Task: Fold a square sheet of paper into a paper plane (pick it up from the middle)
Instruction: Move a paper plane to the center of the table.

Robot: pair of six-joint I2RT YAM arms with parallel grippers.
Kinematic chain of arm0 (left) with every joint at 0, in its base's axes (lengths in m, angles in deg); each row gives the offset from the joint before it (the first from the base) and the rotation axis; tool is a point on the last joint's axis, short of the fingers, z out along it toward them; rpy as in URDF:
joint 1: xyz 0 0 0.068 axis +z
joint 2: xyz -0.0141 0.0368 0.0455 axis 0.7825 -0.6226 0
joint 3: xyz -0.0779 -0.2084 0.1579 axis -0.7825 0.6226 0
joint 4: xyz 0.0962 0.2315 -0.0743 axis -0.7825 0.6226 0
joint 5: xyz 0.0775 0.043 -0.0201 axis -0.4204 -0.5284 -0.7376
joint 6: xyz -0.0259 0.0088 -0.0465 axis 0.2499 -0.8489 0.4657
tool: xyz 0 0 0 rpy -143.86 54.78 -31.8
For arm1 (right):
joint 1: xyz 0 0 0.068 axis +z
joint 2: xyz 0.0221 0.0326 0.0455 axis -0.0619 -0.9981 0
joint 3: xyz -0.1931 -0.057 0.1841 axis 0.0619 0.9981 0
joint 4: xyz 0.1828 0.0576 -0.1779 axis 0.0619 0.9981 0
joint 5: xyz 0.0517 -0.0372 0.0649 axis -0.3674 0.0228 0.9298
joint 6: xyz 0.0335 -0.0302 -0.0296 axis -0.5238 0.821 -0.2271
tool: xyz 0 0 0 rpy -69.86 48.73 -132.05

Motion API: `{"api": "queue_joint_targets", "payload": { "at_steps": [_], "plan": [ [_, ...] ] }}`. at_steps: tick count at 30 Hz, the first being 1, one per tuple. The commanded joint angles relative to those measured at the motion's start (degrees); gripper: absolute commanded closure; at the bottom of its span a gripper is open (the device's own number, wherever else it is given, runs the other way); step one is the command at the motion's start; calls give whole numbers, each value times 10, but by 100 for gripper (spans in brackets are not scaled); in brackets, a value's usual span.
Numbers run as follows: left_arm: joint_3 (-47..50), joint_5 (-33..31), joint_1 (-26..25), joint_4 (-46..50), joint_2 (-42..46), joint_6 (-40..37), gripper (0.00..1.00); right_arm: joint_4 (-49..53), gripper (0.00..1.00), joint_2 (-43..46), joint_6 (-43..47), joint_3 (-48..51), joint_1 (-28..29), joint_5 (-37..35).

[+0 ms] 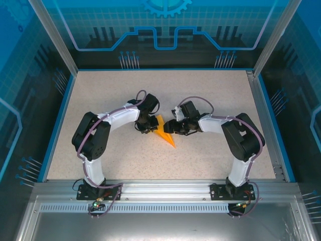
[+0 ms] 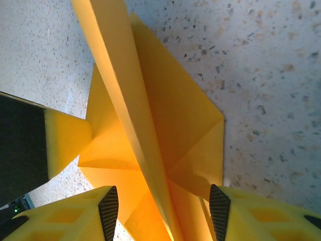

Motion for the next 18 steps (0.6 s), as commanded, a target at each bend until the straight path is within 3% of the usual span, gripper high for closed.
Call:
{"api": "queue_joint_targets", "payload": {
  "at_steps": [1, 18],
  "plan": [
    [9, 0, 3, 4, 10, -15, 85, 12, 46, -18, 18, -19, 11, 14],
    [33, -19, 4, 3, 19, -22, 93, 57, 45, 3, 51, -31, 39, 7]
  ]
}}
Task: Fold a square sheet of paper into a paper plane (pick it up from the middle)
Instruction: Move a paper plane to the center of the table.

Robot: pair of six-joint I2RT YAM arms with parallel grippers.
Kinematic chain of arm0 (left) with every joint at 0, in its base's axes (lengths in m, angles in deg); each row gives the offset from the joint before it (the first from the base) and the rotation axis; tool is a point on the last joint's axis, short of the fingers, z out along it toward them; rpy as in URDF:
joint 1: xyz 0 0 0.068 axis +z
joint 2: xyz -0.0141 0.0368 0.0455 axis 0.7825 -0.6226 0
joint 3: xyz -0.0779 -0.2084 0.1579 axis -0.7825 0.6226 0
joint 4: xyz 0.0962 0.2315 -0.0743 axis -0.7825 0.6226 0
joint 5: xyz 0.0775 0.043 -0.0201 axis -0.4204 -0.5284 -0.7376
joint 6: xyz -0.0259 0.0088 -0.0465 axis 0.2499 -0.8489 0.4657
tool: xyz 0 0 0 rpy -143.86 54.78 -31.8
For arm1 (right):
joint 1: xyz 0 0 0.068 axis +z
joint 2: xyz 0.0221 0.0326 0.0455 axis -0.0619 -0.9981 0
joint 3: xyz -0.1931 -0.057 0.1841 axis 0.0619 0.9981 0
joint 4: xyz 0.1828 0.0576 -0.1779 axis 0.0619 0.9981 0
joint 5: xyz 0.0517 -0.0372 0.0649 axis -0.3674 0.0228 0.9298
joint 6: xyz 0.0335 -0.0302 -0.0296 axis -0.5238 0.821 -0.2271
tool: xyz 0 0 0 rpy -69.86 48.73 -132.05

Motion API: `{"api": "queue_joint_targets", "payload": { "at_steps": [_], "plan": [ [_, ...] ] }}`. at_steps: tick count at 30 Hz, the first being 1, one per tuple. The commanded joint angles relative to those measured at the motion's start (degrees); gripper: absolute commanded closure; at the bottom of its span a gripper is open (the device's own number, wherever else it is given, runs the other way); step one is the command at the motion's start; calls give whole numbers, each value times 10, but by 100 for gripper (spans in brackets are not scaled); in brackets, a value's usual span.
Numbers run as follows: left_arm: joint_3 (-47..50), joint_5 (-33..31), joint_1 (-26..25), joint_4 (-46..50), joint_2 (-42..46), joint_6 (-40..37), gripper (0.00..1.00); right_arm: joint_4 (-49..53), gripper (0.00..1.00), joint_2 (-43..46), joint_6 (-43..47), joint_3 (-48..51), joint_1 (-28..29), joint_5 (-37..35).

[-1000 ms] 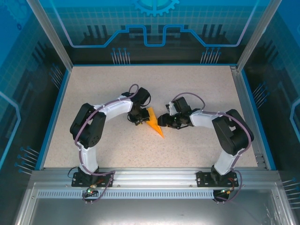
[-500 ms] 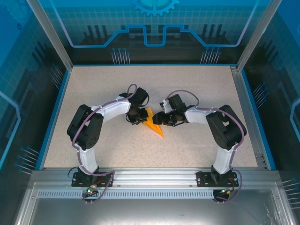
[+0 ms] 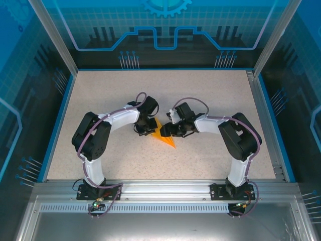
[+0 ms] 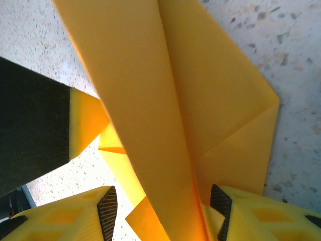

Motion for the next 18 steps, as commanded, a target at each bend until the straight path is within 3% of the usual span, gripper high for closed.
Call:
{"api": "queue_joint_targets", "payload": {
  "at_steps": [1, 12, 18],
  "plan": [
    [9, -11, 4, 4, 19, -14, 93, 23, 45, 16, 14, -13, 7, 2],
    [11, -3, 4, -13, 25, -16, 90, 75, 46, 17, 47, -25, 31, -56],
    [15, 2, 4, -24, 32, -14, 88, 99, 57, 3, 56, -49, 47, -95]
  ]
}}
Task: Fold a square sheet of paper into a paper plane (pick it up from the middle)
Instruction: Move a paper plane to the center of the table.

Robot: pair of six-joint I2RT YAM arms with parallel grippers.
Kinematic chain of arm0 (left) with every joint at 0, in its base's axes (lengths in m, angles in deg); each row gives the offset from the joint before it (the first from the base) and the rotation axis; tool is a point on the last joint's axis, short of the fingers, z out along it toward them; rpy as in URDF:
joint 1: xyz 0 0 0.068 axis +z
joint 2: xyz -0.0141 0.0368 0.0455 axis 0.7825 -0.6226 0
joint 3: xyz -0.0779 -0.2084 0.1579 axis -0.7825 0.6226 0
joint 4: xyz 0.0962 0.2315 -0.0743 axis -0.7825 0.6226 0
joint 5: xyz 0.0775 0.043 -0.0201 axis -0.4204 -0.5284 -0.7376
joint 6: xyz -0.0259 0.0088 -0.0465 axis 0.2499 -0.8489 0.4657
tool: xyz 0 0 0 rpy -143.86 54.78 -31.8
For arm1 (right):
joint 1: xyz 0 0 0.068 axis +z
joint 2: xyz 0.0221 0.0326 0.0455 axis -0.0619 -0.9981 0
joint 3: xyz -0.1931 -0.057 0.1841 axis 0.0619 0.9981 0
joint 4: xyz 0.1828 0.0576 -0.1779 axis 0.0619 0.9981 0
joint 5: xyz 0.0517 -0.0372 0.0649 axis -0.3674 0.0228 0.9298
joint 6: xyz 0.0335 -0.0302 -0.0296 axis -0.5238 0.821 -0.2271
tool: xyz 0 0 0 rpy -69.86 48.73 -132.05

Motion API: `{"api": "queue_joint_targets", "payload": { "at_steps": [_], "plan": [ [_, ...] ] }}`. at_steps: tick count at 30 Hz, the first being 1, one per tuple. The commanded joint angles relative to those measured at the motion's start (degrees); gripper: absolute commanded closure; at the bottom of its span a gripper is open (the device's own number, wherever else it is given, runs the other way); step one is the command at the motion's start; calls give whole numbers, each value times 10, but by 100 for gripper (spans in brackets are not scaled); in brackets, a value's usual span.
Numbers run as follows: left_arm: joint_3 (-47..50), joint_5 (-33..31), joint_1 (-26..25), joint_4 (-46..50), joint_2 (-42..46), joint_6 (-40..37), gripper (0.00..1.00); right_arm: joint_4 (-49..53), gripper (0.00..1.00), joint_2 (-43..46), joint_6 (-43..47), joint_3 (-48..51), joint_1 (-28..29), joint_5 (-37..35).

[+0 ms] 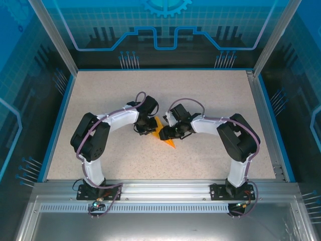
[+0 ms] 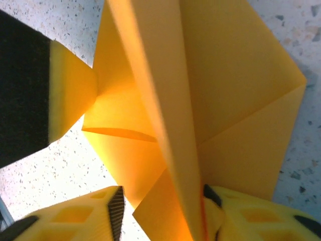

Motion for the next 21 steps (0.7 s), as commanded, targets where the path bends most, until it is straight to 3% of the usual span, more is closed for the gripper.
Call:
{"api": "queue_joint_targets", "payload": {
  "at_steps": [1, 9, 21],
  "plan": [
    [11, 1, 4, -7, 22, -12, 88, 38, 60, 1, 11, -25, 15, -43],
    [24, 1, 4, -17, 36, -12, 88, 76, 70, -10, 24, -53, 36, -95],
    [55, -3, 3, -41, 68, -7, 84, 110, 75, -29, 31, -80, 59, -145]
  ]
}}
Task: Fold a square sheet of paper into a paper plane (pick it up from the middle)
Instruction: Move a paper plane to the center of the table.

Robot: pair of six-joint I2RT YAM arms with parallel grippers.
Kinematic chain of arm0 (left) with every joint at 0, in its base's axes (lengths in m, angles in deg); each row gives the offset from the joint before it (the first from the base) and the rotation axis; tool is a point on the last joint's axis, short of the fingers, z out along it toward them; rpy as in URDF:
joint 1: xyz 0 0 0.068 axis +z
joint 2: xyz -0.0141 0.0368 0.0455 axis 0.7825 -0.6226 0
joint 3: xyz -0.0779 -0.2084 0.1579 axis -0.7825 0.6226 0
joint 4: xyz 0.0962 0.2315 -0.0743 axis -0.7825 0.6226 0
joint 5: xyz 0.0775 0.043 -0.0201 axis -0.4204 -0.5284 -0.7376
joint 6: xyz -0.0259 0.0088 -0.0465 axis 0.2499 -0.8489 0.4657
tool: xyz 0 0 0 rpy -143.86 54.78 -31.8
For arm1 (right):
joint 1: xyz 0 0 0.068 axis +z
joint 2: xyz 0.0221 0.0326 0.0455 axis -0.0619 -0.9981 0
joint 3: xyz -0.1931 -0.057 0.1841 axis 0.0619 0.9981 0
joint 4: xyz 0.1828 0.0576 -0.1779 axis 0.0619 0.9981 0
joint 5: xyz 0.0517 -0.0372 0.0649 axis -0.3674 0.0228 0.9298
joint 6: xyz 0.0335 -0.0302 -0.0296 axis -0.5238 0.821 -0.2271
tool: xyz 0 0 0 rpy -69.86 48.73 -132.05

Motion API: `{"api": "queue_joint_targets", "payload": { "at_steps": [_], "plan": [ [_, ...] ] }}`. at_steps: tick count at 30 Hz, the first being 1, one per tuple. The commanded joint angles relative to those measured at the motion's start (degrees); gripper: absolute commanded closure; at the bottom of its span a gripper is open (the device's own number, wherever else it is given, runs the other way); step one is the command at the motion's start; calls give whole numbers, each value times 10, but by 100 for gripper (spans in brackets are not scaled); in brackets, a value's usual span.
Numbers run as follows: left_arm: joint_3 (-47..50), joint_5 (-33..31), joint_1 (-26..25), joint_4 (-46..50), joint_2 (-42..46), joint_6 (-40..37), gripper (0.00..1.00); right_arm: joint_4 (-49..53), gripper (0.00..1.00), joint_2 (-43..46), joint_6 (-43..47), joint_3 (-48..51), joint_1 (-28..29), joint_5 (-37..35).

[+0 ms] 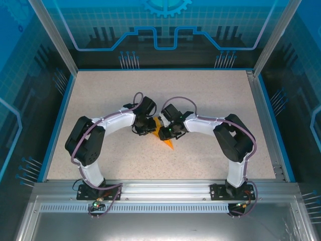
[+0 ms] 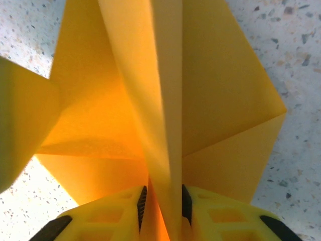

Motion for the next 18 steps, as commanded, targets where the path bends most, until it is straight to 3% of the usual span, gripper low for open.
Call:
{"api": "queue_joint_targets", "payload": {
  "at_steps": [1, 11, 18],
  "plan": [
    [14, -3, 4, -10, 25, -8, 84, 27, 76, -10, 8, -15, 11, -20],
    [62, -10, 4, -53, 89, 1, 77, 52, 92, -1, 2, -32, 23, -56],
    [85, -89, 6, -50, 170, 2, 71, 103, 97, 36, -45, -64, 0, -187]
  ]
}}
